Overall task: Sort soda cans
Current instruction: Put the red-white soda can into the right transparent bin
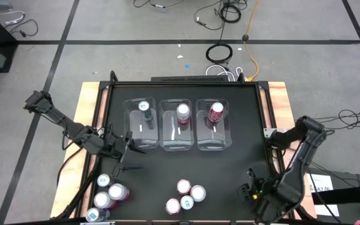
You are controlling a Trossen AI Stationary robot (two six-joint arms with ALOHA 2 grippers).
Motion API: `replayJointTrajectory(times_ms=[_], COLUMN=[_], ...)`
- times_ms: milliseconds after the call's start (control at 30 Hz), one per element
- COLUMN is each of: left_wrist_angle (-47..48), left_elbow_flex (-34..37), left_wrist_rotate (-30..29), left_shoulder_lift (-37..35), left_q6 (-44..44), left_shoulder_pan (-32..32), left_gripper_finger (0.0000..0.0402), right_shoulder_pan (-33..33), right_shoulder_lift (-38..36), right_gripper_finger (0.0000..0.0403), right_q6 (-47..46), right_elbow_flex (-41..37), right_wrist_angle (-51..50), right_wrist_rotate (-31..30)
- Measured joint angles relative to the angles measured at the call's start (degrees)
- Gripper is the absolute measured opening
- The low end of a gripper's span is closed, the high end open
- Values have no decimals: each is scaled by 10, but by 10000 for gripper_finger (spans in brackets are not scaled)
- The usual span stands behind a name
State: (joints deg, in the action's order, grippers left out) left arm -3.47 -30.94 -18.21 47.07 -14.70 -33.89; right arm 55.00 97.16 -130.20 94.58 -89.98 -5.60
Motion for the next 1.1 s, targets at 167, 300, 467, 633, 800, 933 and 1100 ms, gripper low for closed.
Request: replayJointTrajectory(times_ms=[167,300,467,633,800,933,1100], left_wrist_angle=[1,2,2,2,2,2,2], left_elbow_flex=[0,0,0,0,0,0,0], left_wrist_rotate=[-1,-3,-3,-4,-13,-24,-29], left_shoulder_lift=[0,0,0,0,0,0,0], left_q6=[0,0,0,0,0,1,1], left_shoulder_pan=[0,0,0,0,0,0,0], left_gripper_finger=[295,295,295,295,295,295,295], right_shoulder_pan=[4,8,27,38,44,44,44], right_shoulder_lift=[-59,-113,-157,-168,-168,-168,-168], right_gripper_finger=[313,313,313,313,313,313,313], right_q6=[-14,-9,8,2,6,23,34], right_elbow_flex=[-71,-153,-240,-266,-266,-266,-266], right_wrist_angle=[8,94,189,208,214,217,236], right_wrist_rotate=[52,55,58,77,117,151,152])
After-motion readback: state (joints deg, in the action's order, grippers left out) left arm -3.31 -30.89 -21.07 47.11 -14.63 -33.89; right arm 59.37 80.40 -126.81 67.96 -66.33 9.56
